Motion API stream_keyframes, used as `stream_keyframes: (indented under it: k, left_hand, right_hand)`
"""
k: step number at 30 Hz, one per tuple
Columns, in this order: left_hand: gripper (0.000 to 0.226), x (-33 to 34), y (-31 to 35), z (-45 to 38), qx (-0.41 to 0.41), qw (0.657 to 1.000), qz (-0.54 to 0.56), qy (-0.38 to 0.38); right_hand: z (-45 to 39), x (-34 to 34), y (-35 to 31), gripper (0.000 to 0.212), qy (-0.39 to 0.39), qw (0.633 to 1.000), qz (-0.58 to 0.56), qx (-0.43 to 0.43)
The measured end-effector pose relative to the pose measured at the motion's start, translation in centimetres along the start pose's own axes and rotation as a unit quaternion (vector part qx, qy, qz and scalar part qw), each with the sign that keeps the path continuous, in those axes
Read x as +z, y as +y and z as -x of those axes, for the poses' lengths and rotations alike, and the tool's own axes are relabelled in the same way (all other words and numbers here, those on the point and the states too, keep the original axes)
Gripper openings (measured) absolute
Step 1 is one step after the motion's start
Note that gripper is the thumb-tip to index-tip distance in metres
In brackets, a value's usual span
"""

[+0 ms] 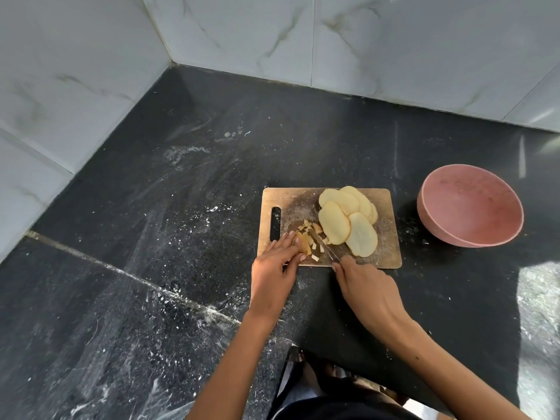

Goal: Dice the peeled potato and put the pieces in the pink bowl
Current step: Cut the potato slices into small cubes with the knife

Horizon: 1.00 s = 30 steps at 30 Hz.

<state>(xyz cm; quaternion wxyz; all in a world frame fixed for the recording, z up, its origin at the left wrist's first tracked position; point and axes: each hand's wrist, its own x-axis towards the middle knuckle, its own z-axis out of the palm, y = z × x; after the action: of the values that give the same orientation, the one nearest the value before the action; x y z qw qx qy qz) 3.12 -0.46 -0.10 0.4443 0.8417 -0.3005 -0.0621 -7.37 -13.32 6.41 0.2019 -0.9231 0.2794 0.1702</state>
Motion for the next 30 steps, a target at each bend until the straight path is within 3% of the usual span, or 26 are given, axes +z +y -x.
stream_keyframes:
  k: [30]
  left_hand:
    - [0.033,0.0,-0.1,0.1,-0.017,1.000,0.013,-0.005]
  right_hand:
    - [3.3,2.5,3.0,0.030,0.027,0.999,0.018,-0.019]
